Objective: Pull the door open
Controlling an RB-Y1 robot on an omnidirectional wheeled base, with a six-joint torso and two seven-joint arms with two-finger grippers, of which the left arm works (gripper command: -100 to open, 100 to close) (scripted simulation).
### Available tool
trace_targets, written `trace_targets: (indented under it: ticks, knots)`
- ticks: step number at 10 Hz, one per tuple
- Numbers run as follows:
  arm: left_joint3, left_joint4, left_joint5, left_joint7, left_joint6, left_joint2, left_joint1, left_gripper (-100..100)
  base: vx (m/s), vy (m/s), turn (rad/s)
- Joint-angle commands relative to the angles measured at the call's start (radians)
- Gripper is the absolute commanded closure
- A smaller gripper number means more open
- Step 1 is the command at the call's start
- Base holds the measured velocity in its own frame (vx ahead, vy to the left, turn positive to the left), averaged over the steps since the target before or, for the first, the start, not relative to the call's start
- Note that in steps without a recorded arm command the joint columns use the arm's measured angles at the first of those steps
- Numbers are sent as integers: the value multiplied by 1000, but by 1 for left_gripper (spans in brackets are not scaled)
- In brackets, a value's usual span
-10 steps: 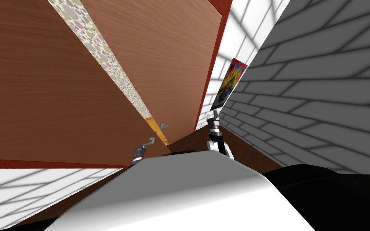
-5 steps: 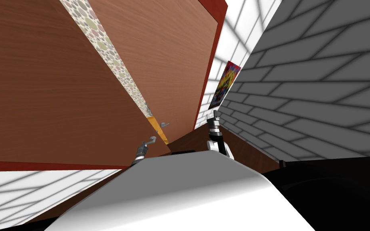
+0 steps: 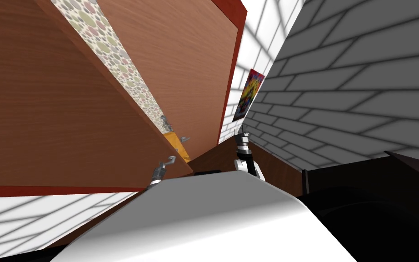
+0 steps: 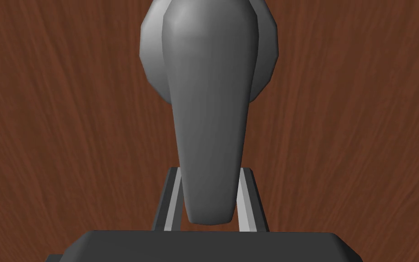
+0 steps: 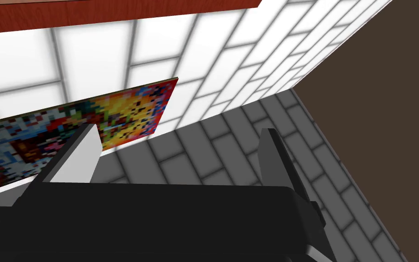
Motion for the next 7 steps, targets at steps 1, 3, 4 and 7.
trace_targets:
  ticks: [1,3,4,7]
  knots:
    - [-24,6,-12,14,-36,-1,15,100,-160,36,-122]
    - [-38,9,-19,29,-64,8,31,100,-156,34,-117]
    - [-47,12,-24,38,-81,14,41,100,-196,41,-160]
    - [-43,28,-22,46,-100,27,47,100,-118,27,-54]
